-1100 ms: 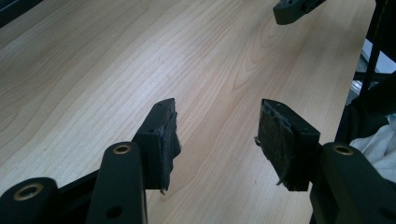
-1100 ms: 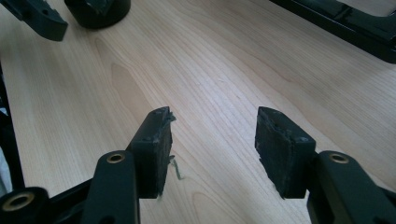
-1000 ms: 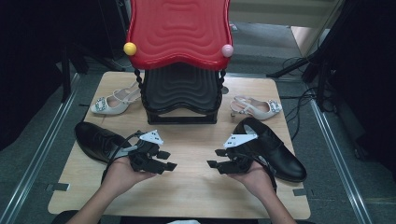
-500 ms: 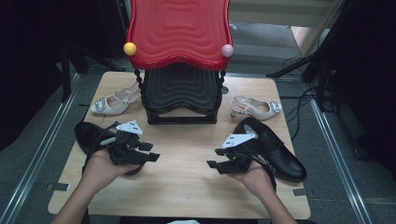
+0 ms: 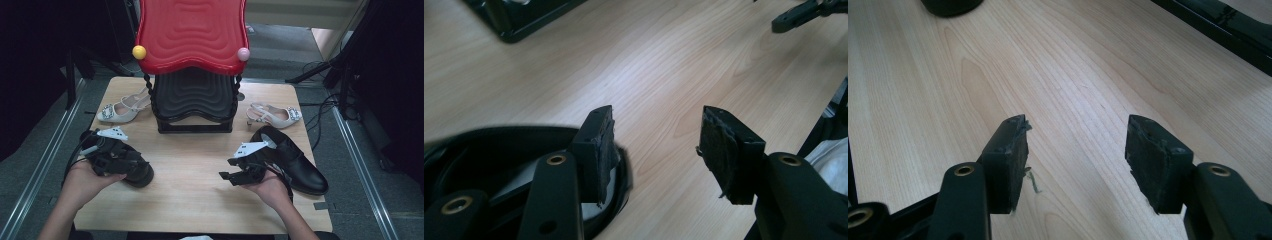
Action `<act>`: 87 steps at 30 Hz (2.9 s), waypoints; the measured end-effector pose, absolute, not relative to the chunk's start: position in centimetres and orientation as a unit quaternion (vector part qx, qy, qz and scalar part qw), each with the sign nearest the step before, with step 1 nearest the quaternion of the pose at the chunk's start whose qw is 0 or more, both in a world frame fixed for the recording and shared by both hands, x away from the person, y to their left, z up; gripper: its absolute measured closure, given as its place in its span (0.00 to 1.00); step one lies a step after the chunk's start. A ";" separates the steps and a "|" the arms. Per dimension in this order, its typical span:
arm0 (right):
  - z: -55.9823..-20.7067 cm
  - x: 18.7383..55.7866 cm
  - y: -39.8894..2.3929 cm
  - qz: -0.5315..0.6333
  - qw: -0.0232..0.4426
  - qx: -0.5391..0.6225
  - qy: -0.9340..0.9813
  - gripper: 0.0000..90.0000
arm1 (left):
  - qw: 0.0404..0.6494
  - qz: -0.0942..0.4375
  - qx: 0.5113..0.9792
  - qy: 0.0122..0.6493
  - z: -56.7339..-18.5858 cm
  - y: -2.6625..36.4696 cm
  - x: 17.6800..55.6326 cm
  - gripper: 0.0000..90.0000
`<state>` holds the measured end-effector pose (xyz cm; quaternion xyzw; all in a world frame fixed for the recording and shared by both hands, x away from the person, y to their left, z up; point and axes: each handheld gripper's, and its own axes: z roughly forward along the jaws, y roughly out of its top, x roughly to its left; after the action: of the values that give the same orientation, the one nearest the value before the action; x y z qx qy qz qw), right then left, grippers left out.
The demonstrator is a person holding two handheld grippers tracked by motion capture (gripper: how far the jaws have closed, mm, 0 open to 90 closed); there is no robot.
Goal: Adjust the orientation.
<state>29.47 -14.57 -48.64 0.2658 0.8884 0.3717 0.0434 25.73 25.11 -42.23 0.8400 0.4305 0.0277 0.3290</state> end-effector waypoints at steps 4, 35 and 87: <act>-48.6 29.7 -14.3 0.370 0.041 0.263 0.890 0.48 | 0.303 0.024 0.844 0.442 -43.0 25.7 25.5 0.55; -49.1 30.2 -13.5 0.356 0.034 0.259 0.897 0.47 | 0.233 -0.014 0.866 0.443 -47.6 23.3 27.8 0.86; -47.5 31.3 -18.2 0.412 0.032 0.328 0.850 0.47 | 0.289 -0.095 0.857 0.416 -41.9 8.7 30.7 0.87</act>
<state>31.35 -18.21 -47.50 0.3279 0.8497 0.4117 0.0317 30.73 8.67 -41.89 0.8571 0.4159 -0.0950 0.2889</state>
